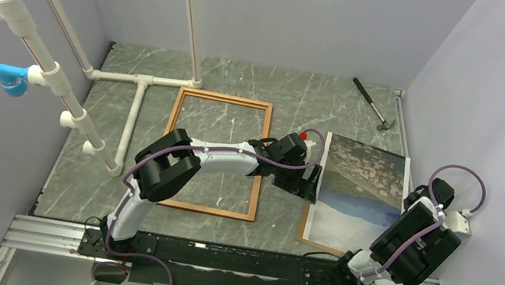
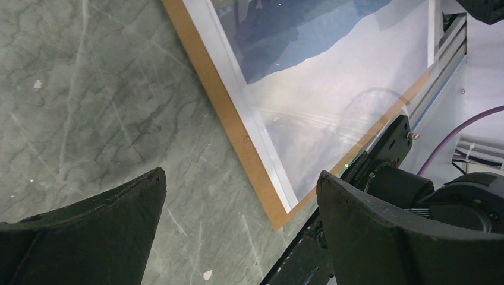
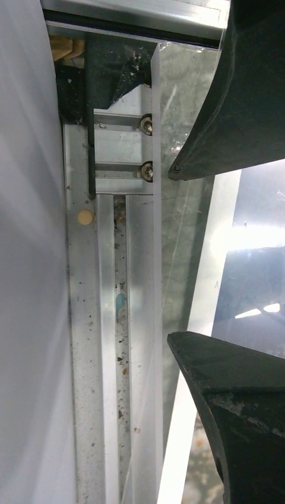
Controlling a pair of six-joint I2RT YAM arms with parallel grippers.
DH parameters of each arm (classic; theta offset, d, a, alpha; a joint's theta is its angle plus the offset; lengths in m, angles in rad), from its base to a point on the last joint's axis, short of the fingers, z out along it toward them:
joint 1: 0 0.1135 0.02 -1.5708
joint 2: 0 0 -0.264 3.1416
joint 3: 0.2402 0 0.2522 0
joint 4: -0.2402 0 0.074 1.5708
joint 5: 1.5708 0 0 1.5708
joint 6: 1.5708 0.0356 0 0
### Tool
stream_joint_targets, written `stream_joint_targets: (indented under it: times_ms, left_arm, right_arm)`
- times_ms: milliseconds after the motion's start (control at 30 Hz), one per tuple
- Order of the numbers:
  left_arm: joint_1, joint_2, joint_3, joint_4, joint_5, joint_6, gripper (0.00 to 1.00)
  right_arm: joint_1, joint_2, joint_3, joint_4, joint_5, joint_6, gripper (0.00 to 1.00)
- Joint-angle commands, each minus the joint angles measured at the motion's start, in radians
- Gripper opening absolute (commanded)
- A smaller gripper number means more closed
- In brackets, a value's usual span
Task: Put the photo into the frame
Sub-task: Move the photo frame item to the center of the board.
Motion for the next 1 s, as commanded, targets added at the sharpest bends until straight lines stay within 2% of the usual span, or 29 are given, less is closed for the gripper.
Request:
stream_joint_targets:
  times_ms: [0,433,667,967]
  left_arm:
    - [0.007,-0.062,-0.016,0.034,0.002,0.026,0.99]
    - [0.034,-0.098,-0.074,0.080,0.018,-0.006,0.99]
    - [0.070,-0.156,-0.154,0.146,0.022,-0.039,0.99]
    - [0.099,-0.207,-0.202,0.153,0.017,-0.038,0.99]
  right_arm:
    - [-0.044,0.000,-0.047,0.044,-0.085,0.051,1.00]
    - [-0.039,-0.058,-0.149,0.126,-0.319,0.041,0.99]
    - [-0.006,-0.069,-0.167,0.120,-0.376,0.028,1.00]
    - [0.038,-0.074,-0.168,0.097,-0.433,0.052,1.00]
